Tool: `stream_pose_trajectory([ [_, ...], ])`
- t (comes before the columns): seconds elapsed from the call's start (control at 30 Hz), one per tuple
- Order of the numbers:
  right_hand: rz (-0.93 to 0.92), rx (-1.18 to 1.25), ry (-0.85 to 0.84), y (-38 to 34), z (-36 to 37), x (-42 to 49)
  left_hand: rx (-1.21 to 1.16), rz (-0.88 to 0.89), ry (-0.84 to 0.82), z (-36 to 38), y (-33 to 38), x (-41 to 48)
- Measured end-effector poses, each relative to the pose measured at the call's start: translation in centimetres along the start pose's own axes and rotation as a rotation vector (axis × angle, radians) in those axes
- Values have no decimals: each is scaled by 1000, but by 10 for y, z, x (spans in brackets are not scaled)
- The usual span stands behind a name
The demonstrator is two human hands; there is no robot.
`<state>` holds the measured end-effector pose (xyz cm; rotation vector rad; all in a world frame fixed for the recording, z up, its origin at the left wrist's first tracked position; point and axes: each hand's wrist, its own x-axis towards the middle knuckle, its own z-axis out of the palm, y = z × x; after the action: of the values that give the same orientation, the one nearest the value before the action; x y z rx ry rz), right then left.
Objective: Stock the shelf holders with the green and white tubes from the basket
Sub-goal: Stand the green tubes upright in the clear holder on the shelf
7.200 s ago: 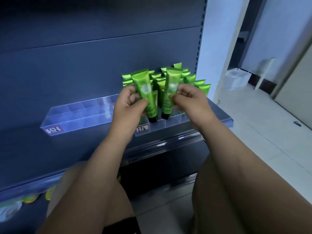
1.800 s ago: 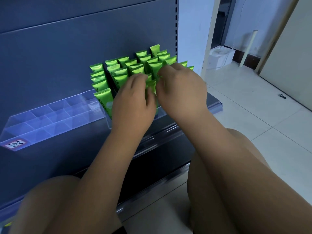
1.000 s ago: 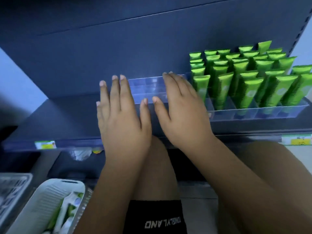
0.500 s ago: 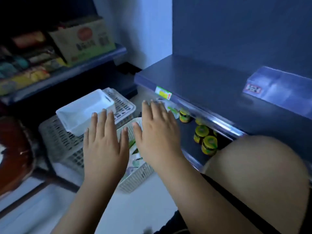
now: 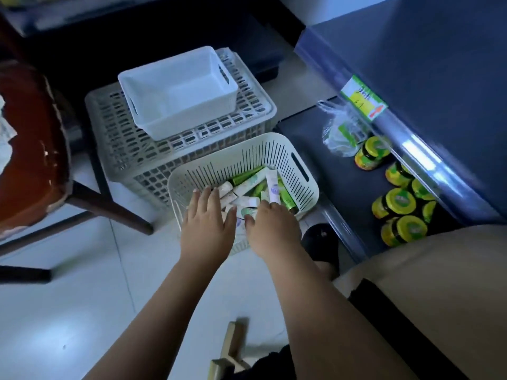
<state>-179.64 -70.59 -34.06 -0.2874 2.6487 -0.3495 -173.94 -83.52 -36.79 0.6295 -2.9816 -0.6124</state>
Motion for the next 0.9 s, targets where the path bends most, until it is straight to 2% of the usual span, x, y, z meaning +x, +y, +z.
stream_pose_trajectory([
  [0.1,69,3,-63,-7,15,26,-113,-82,-54,26,-8,25],
  [0.23,183,64,-61,-6,28,74,-212,-123,-44,59,-14,74],
  [0.4,430,50,-94,12,57,126,-169,-170,-90,101,-18,127],
  [0.53,665,257,-130,18,73,172,-79,-176,-120,133,-15,151],
  [0.63,699,389,-76,42,79,193,14,-203,-154,158,-14,163],
  [0.73,732,475,-145,65,82,199,106,-288,-202,174,-12,174],
  [0.9,719,451,-193,67,98,210,300,-345,-234,190,-7,188],
])
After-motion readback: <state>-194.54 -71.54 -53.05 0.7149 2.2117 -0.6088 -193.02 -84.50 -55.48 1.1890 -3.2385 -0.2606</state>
